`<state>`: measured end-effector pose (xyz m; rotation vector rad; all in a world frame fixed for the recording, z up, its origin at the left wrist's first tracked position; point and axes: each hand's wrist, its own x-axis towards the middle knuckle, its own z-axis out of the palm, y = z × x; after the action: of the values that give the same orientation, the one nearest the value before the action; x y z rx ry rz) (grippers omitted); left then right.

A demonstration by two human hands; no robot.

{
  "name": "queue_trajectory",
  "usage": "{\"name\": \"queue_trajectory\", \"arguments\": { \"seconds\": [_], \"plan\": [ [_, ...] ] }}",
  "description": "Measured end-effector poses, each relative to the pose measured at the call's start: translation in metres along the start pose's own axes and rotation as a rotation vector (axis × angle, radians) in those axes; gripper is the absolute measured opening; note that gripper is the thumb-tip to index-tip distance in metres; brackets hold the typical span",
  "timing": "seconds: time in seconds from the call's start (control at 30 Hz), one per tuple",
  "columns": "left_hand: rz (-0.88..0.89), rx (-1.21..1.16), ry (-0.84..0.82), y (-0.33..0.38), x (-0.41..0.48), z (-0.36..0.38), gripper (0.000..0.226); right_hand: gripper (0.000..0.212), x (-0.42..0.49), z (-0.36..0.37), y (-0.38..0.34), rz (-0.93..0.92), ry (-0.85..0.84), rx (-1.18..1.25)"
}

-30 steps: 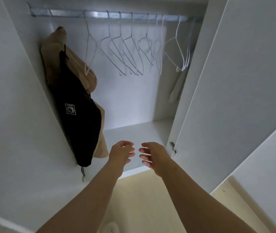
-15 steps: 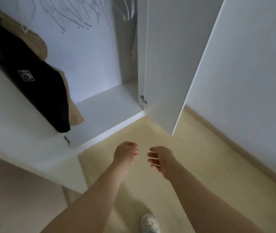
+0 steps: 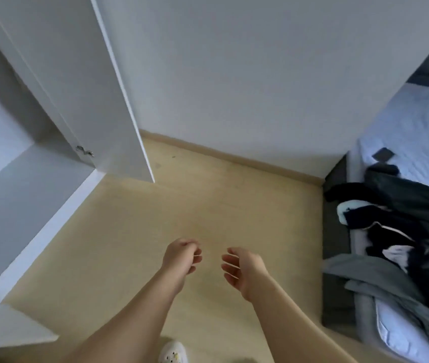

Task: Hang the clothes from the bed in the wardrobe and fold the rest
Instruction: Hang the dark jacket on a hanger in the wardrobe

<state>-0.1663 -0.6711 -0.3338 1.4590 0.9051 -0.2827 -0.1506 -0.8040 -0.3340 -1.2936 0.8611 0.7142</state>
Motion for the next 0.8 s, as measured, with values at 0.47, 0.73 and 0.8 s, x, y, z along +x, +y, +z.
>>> {"name": "queue_trajectory", "arguments": {
  "seconds": [0.47,0.73,0.8],
  "plan": [
    [0.018,0.324,-0.416,-0.064,-0.150,0.361,0.022,0.014,-0.043,-0.402,0.018,-0.055,0.323,0.437],
    [-0.003,0.443,-0.505,-0.067,-0.163,0.473,0.020,0.011,-0.032,-0.505,0.011,-0.004,0.400,0.535],
    [-0.003,0.460,-0.519,-0.061,-0.154,0.509,0.020,0.011,-0.018,-0.530,-0.001,-0.002,0.430,0.561]
  ]
}}
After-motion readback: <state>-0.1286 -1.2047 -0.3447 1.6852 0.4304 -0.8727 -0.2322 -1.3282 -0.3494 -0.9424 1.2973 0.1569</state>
